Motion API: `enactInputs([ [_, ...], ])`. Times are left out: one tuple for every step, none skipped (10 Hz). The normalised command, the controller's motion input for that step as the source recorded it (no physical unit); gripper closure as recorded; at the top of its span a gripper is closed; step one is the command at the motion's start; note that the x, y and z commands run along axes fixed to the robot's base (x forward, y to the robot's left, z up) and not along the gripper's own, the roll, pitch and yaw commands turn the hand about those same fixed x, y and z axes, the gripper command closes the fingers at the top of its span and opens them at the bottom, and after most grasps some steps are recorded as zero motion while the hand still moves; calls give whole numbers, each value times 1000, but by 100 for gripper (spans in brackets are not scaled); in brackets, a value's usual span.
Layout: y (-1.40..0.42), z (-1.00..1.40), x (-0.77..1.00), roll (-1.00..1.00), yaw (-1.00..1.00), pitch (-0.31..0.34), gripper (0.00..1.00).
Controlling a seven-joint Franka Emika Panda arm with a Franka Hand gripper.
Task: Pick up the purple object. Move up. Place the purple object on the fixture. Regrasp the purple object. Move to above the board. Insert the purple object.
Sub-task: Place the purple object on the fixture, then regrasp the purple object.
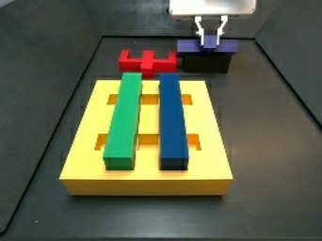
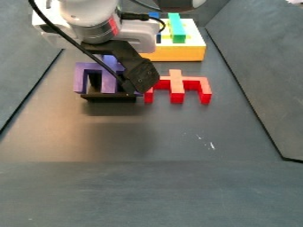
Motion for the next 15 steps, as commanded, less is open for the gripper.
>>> enactInputs([
  [0, -17, 0, 0, 0, 0, 100],
  [0, -26, 40, 0, 0, 0, 100],
  [0, 0, 0, 0, 0, 0, 0],
  [-80, 606, -197, 566, 0, -149, 0],
  [-69, 646, -177, 709, 0, -203, 0],
  [-200, 309, -180, 1000, 0, -229, 0],
  [-131, 220, -169, 1000, 0, -214, 0],
  [-66, 191, -120, 1000, 0, -131, 0],
  [0, 177, -31, 1000, 60, -54, 0],
  [-9, 246, 0, 1000, 126, 0, 0],
  [-9, 214, 0, 1000, 157, 63, 0],
  [-26, 100, 0, 1000, 174, 160, 0],
  [-20, 71, 29, 1000, 206, 200, 0],
  [-14, 77, 106, 1000, 254, 214, 0],
  [-14, 77, 111, 1000, 257, 211, 0],
])
